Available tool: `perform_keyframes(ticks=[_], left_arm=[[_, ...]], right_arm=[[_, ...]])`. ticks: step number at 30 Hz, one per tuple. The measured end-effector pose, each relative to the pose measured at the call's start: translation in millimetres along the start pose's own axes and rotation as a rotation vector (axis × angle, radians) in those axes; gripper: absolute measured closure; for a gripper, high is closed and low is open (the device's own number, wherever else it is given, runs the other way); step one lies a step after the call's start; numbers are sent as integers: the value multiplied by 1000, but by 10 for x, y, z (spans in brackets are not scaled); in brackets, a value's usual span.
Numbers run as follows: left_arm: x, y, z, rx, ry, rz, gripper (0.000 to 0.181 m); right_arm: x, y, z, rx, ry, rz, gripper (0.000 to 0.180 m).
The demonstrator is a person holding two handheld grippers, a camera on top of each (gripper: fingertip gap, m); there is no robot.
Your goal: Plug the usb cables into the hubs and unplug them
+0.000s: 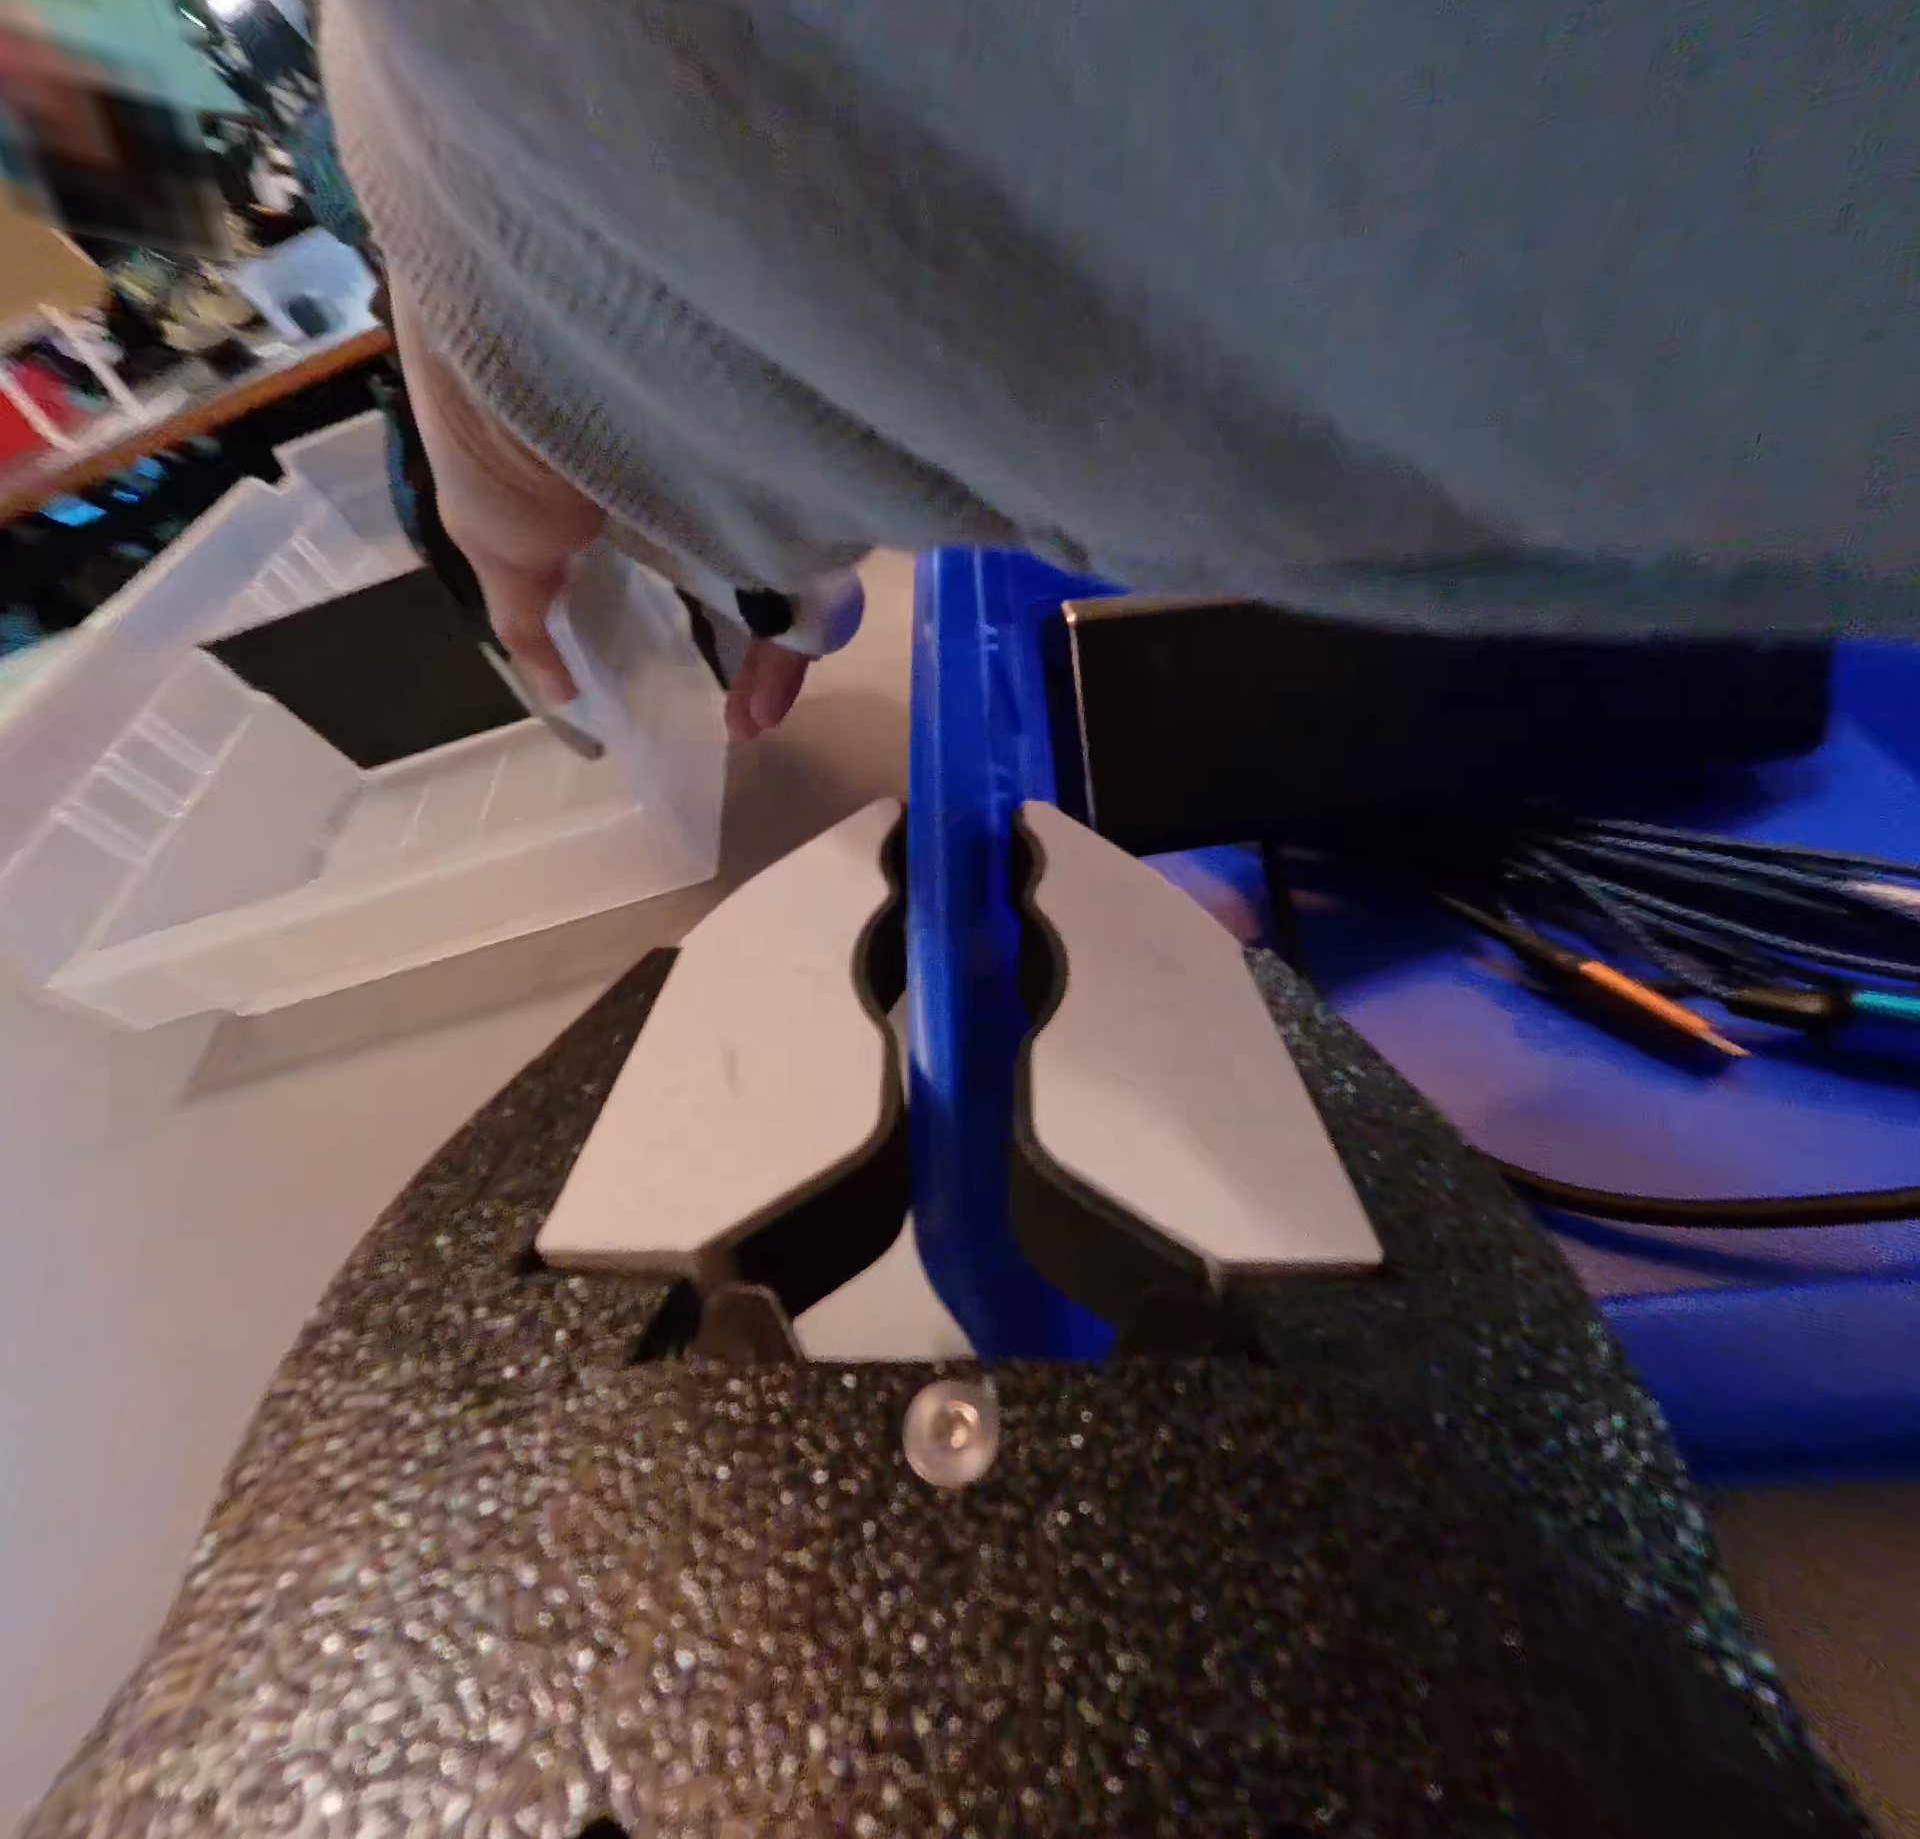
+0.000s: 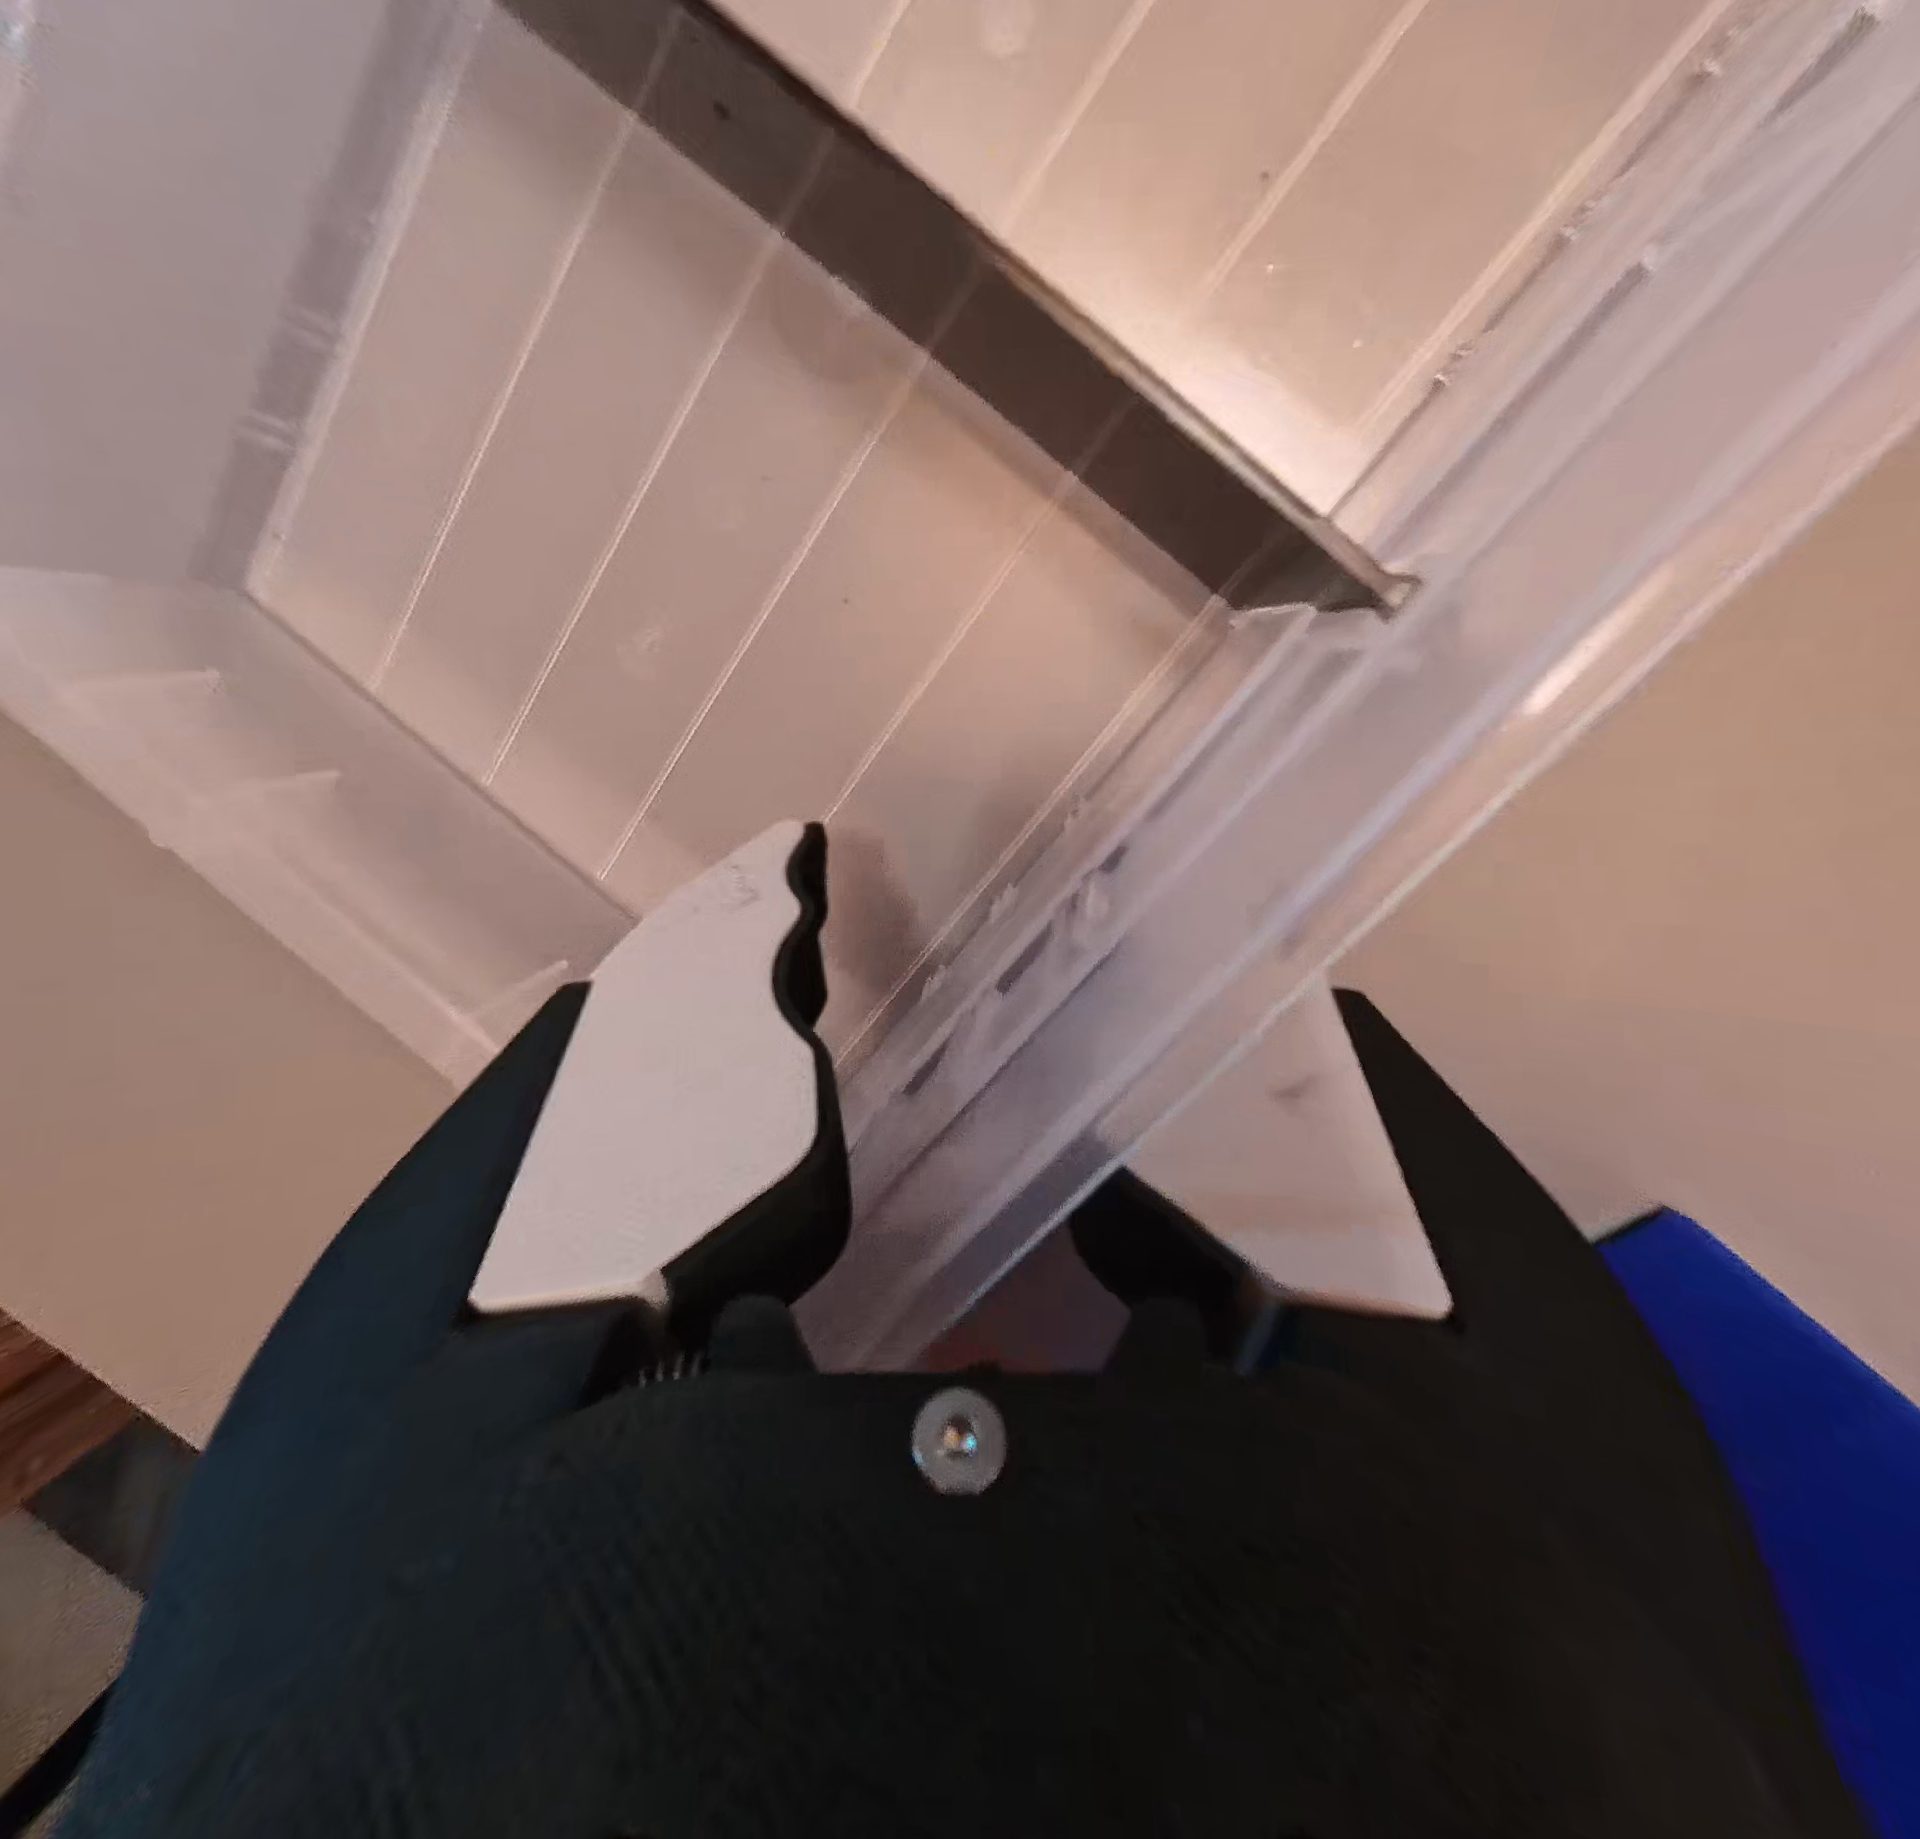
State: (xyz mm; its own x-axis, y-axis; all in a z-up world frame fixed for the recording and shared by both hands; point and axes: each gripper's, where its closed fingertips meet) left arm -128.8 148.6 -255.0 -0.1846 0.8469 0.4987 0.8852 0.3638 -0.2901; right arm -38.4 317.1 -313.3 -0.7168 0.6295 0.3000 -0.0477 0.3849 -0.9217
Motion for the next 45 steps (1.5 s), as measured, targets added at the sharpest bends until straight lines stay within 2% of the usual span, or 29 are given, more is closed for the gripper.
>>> perform_keyframes(ticks=[1, 3, 9, 12, 16, 20, 24, 26, 29, 34, 39, 45], left_arm=[[20, 3, 10, 2, 17, -25, 160], [31, 7, 17, 1, 3, -24, 160], [24, 5, 16, -6, -18, -2, 166], [39, -19, 39, -11, -45, 16, 170], [164, -61, 133, -3, -67, 15, 171], [425, -125, 315, 15, -93, -21, 171], [767, -207, 549, 47, -142, -110, 172], [957, -255, 679, 70, -158, -162, 172], [1265, -247, 865, 91, -175, -202, 172], [1723, 47, 1047, 73, -212, -165, 173], [1998, 409, 1096, 50, -239, -114, 174], [2158, 731, 1094, 51, -302, -98, 176]], right_arm=[[-33, -15, -6, 5, 8, 15, 138], [-100, -60, -47, -1, -13, 16, 151], [-83, -375, -164, 50, -172, 37, 153], [-54, -799, -407, 14, -239, -8, 152], [-174, -1641, -756, -104, -382, -46, 154], [-696, -2449, -739, -208, -482, -130, 154], [-1668, -2872, -496, -267, -436, -175, 152], [-2268, -2940, -353, -281, -362, -181, 151], [-3179, -2816, -37, -248, -233, -163, 153], [-4371, -2531, 523, -211, -17, -139, 154], [-5010, -2453, 927, -227, 53, -53, 153], [-5329, -2360, 1112, -207, 1, -1, 152]])
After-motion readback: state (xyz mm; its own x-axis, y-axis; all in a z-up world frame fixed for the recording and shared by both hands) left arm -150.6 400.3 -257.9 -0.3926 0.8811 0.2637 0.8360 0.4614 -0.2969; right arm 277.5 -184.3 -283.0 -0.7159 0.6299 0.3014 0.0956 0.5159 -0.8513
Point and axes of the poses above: each gripper's, where its closed fingertips meet, y out along the fingers, z out of its underside, x = y × z across the jaws, and after that the axes turned 15 degrees about y, right-handed
